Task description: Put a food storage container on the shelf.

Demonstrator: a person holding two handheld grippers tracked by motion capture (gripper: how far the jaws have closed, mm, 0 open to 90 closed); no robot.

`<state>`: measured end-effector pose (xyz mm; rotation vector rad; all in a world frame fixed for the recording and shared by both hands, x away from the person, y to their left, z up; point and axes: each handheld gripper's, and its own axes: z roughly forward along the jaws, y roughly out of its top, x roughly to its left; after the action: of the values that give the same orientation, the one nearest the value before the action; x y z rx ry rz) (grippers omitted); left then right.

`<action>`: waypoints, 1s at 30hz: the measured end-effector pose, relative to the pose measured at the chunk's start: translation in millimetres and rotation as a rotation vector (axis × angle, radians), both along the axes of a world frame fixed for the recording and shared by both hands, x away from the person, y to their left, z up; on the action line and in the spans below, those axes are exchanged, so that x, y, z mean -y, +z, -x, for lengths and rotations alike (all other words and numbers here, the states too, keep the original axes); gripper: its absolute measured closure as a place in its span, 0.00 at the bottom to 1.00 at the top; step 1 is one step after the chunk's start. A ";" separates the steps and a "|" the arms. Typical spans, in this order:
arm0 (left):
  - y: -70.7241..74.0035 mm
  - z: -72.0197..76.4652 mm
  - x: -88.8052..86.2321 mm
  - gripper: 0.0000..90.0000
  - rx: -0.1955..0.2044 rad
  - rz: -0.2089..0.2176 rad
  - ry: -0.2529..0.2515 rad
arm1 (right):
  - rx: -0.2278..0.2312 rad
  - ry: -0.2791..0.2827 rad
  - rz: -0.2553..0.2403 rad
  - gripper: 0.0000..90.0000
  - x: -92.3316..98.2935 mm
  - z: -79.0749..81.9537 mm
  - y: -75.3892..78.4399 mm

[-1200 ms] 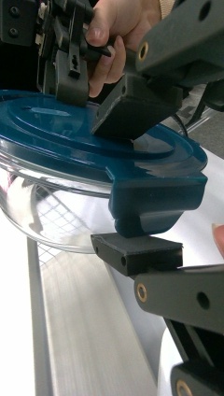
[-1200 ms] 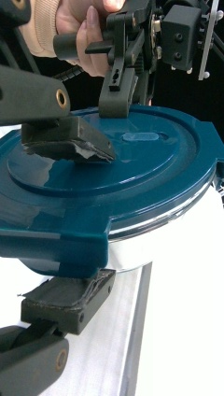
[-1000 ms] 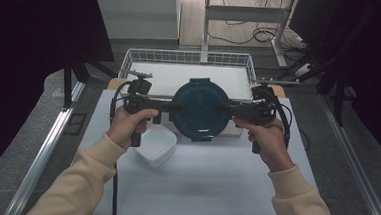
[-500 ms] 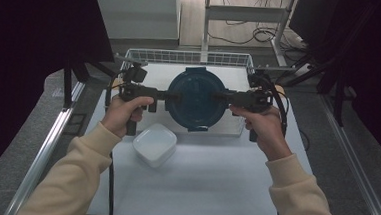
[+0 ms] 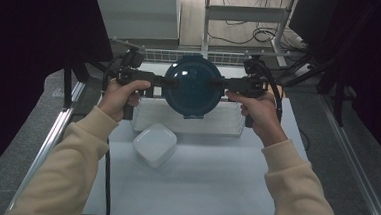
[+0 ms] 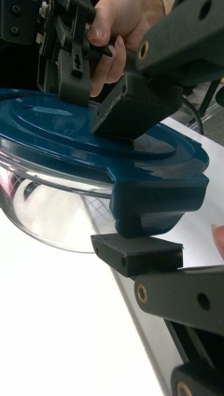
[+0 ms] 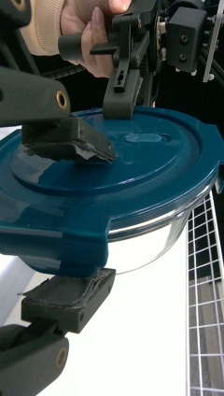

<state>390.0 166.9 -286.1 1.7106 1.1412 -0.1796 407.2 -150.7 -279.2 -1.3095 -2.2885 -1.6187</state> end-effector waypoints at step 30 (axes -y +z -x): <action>12.1 -50.0 -19.4 0.46 -0.029 0.026 0.021 | -0.037 -0.005 -0.006 0.43 -18.4 -51.9 18.0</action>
<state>440.0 186.3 -274.0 1.6781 1.1727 -0.2061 459.1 -132.3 -261.2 -1.3328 -2.2597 -1.5879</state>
